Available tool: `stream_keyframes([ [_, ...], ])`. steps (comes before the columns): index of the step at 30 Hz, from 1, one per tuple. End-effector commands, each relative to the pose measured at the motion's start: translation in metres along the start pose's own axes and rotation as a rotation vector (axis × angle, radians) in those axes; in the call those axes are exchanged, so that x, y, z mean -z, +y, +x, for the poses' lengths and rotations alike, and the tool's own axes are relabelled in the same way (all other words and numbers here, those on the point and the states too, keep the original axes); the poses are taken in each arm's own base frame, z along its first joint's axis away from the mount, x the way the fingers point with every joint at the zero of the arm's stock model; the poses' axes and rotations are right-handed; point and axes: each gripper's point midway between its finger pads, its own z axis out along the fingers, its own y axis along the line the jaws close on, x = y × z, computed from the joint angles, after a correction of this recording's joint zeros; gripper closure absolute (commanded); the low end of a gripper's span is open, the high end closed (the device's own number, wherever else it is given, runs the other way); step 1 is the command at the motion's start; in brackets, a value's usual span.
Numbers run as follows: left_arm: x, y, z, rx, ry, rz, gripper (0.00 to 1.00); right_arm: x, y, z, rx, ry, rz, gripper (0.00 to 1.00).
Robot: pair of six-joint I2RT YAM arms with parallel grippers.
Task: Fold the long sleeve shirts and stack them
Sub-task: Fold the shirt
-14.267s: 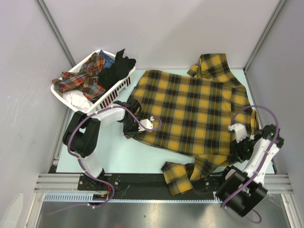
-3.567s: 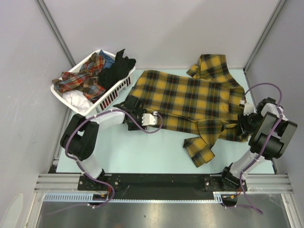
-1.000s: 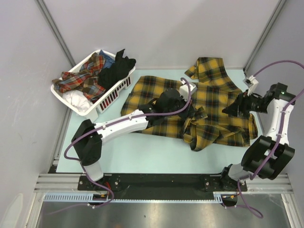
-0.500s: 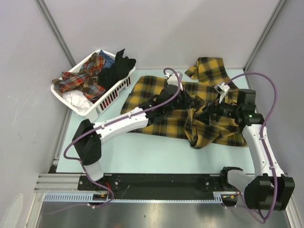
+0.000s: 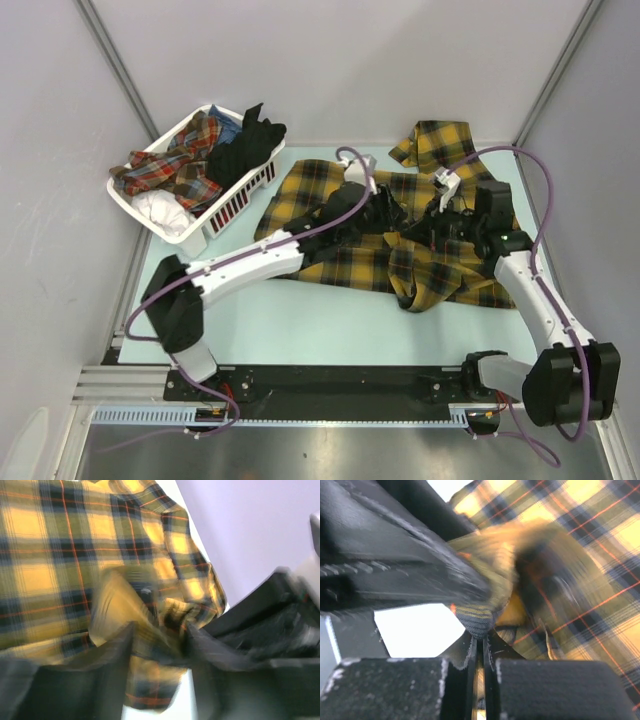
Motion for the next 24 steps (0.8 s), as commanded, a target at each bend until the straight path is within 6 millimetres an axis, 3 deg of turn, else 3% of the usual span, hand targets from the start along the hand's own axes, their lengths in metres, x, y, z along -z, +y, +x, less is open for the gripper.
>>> stream_keyframes([
  [1, 0.048, 0.003, -0.059, -0.217, -0.102, 0.127, 0.40, 0.033, 0.029, -0.029, 0.118, -0.057, -0.196, 1.00],
  [2, 0.055, 0.008, -0.062, -0.298, -0.090, 0.163, 0.37, 0.038, 0.038, -0.029, 0.244, -0.072, -0.279, 1.00],
  [3, 0.077, -0.006, -0.051, -0.392, -0.020, 0.331, 0.28, 0.042, 0.042, -0.028, 0.306, -0.064, -0.306, 1.00],
  [4, 0.086, 0.006, -0.059, -0.557, -0.019, 0.398, 0.21, 0.052, 0.057, -0.020, 0.258, -0.007, -0.352, 1.00],
  [5, 0.095, 0.007, -0.058, -0.634, -0.009, 0.461, 0.14, 0.049, 0.055, -0.016, 0.396, -0.004, -0.391, 1.00],
  [6, 0.118, -0.001, -0.043, -0.698, 0.054, 0.588, 0.07, 0.052, 0.074, 0.000, 0.335, 0.067, -0.463, 1.00],
  [7, 0.121, 0.005, -0.042, -0.874, 0.040, 0.627, 0.04, 0.053, 0.079, -0.004, 0.374, 0.082, -0.488, 1.00],
  [9, 0.137, 0.003, -0.028, -0.981, 0.115, 0.714, 0.01, 0.045, 0.079, 0.005, 0.394, 0.121, -0.543, 1.00],
  [15, 0.142, -0.005, 0.006, -1.271, 0.198, 0.831, 0.01, 0.037, 0.093, 0.011, 0.442, 0.205, -0.651, 1.00],
  [19, 0.133, -0.006, 0.033, -1.298, 0.259, 0.848, 0.01, 0.033, 0.101, 0.017, 0.518, 0.245, -0.685, 1.00],
  [24, 0.117, -0.011, 0.046, -1.222, 0.299, 0.827, 0.01, 0.035, 0.112, 0.021, 0.592, 0.262, -0.715, 1.00],
])
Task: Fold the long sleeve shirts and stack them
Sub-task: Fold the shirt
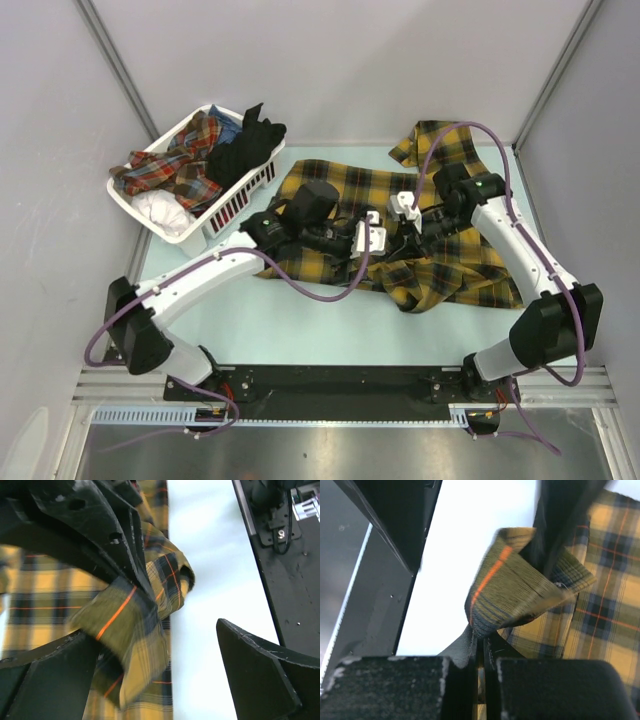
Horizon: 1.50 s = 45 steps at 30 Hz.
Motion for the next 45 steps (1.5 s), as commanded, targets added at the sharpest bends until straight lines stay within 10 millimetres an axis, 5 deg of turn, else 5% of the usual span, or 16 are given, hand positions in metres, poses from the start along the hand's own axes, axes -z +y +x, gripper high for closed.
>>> stream_keyframes([
  [1, -0.007, 0.009, -0.009, -0.002, -0.018, -0.013, 0.01, 0.005, 0.041, -0.013, 0.028, 0.039, -0.077, 1.00],
  [4, -0.011, 0.003, -0.009, 0.001, -0.032, 0.016, 0.12, 0.002, 0.043, -0.011, 0.062, 0.052, -0.073, 1.00],
  [6, -0.010, -0.008, -0.010, 0.028, -0.042, 0.063, 0.52, 0.003, 0.033, -0.013, 0.060, 0.052, -0.033, 0.95],
  [7, -0.009, -0.013, -0.009, 0.052, -0.039, 0.080, 0.93, 0.005, 0.027, -0.013, 0.044, 0.054, -0.005, 0.92],
  [8, -0.009, -0.016, -0.010, 0.077, -0.042, 0.087, 1.00, 0.008, 0.009, -0.017, 0.021, 0.038, 0.061, 0.88],
  [12, 0.001, -0.017, -0.027, 0.408, -0.084, 0.067, 1.00, 0.056, -0.059, -0.016, -0.122, -0.033, 0.372, 0.38],
  [14, 0.002, -0.002, -0.043, 0.661, -0.132, -0.008, 1.00, 0.084, -0.095, -0.026, -0.109, -0.082, 0.528, 0.25],
  [18, 0.020, 0.076, -0.020, 1.093, -0.199, -0.424, 1.00, 0.145, -0.131, -0.026, -0.223, -0.141, 0.788, 0.16],
  [20, 0.031, 0.100, -0.013, 1.230, -0.220, -0.599, 1.00, 0.154, -0.130, -0.030, -0.216, -0.144, 0.805, 0.16],
  [22, 0.039, 0.117, 0.007, 1.354, -0.196, -0.737, 1.00, 0.153, -0.122, -0.037, -0.207, -0.159, 0.789, 0.16],
  [27, 0.026, 0.144, -0.001, 1.650, -0.313, -0.735, 1.00, 0.116, -0.094, -0.059, -0.107, -0.215, 0.747, 0.16],
  [28, 0.024, 0.145, -0.008, 1.691, -0.336, -0.704, 0.99, 0.097, -0.089, -0.075, -0.032, -0.231, 0.723, 0.15],
  [31, 0.016, 0.141, -0.010, 1.783, -0.342, -0.654, 0.97, 0.067, -0.087, -0.079, 0.059, -0.225, 0.772, 0.15],
  [39, 0.013, 0.129, -0.013, 1.866, -0.360, -0.586, 0.91, 0.028, -0.097, -0.067, 0.132, -0.160, 0.787, 0.20],
  [43, 0.011, 0.124, -0.013, 1.901, -0.368, -0.558, 0.87, 0.018, -0.097, -0.064, 0.160, -0.139, 0.776, 0.33],
  [45, 0.012, 0.125, -0.014, 1.899, -0.376, -0.558, 0.85, 0.017, -0.098, -0.061, 0.179, -0.116, 0.784, 0.55],
])
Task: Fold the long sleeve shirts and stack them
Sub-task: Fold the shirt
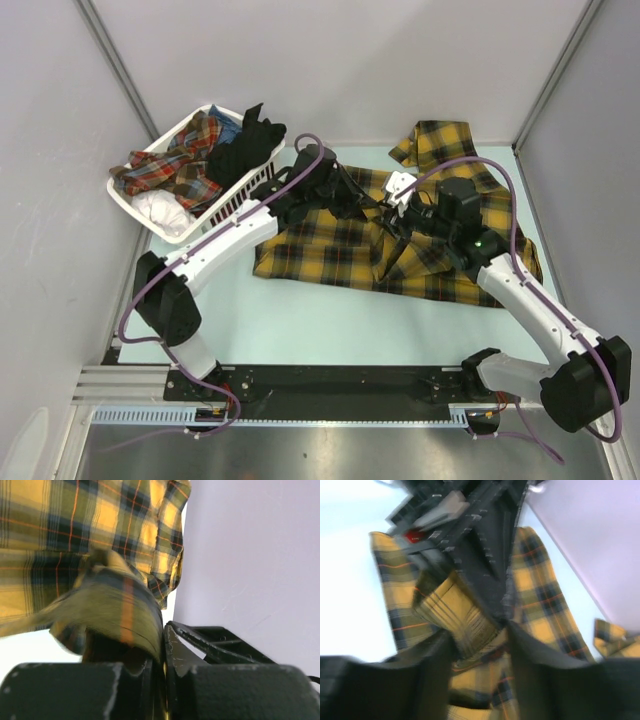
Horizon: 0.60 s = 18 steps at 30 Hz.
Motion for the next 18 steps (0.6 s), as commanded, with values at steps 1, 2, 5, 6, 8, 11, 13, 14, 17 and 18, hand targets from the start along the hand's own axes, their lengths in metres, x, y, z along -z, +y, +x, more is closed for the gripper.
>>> stream_keyframes([
  [1, 0.022, -0.031, 0.000, 0.067, -0.001, 0.098, 0.85, -0.003, -0.012, -0.018, 0.109, -0.045, 0.057, 0.67],
  [2, 0.023, -0.031, -0.003, 0.062, -0.008, 0.100, 0.85, -0.001, -0.013, -0.019, 0.111, -0.046, 0.064, 0.75],
  [5, 0.029, -0.035, -0.011, -0.002, -0.036, 0.132, 0.73, 0.006, -0.009, -0.025, 0.102, -0.048, 0.057, 1.00],
  [6, 0.031, -0.034, -0.014, -0.056, -0.048, 0.141, 0.68, 0.009, -0.007, -0.024, 0.081, -0.044, 0.053, 1.00],
  [8, 0.039, -0.036, -0.026, -0.113, -0.084, 0.160, 0.47, 0.015, -0.004, -0.031, 0.059, -0.065, 0.034, 1.00],
  [11, 0.056, -0.036, -0.053, -0.347, -0.176, 0.185, 0.17, 0.032, -0.006, -0.046, -0.010, -0.115, 0.011, 1.00],
  [13, 0.069, -0.029, -0.079, -0.556, -0.234, 0.201, 0.04, 0.046, -0.006, -0.049, -0.062, -0.130, -0.033, 1.00],
  [14, 0.083, -0.036, -0.090, -0.634, -0.281, 0.229, 0.01, 0.050, -0.003, -0.048, -0.095, -0.123, -0.061, 1.00],
  [17, 0.111, -0.045, -0.095, -0.981, -0.298, 0.325, 0.00, 0.063, 0.000, -0.056, -0.154, -0.142, -0.161, 1.00],
  [18, 0.130, -0.054, -0.082, -1.218, -0.307, 0.402, 0.01, 0.067, 0.004, -0.057, -0.186, -0.128, -0.194, 1.00],
])
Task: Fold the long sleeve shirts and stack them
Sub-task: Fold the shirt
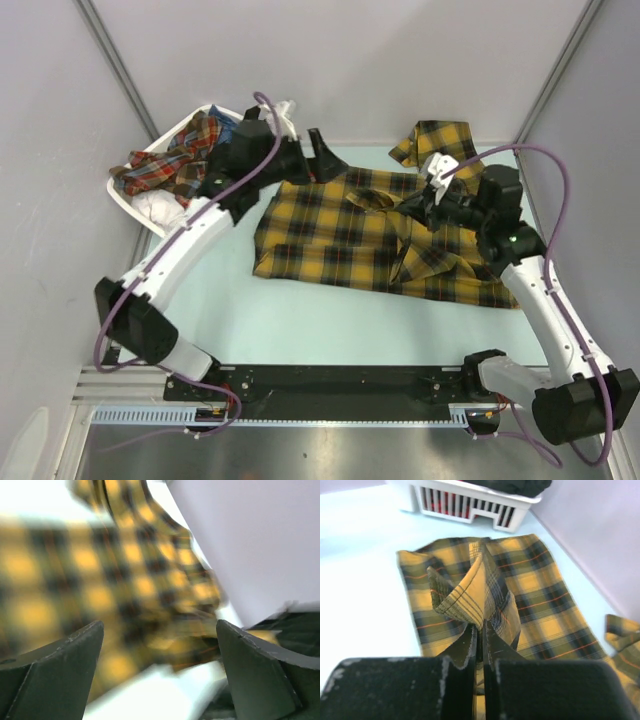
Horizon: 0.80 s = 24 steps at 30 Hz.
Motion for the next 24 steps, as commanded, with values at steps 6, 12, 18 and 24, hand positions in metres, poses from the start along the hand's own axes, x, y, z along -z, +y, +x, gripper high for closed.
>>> stream_keyframes([
  [6, 0.086, -0.091, 0.040, -1.364, -0.075, 0.445, 0.00, 0.025, 0.034, -0.037, -0.179, -0.053, -0.292, 1.00],
  [12, 0.070, -0.121, 0.060, -1.421, -0.041, 0.486, 0.01, 0.029, 0.055, -0.045, -0.127, -0.068, -0.341, 1.00],
  [18, 0.052, -0.129, 0.092, -1.484, 0.016, 0.535, 0.02, 0.038, 0.081, -0.047, -0.040, -0.050, -0.386, 1.00],
  [24, 0.039, -0.128, 0.101, -1.403, 0.109, 0.516, 0.75, 0.042, 0.076, -0.047, 0.004, -0.029, -0.328, 0.78],
])
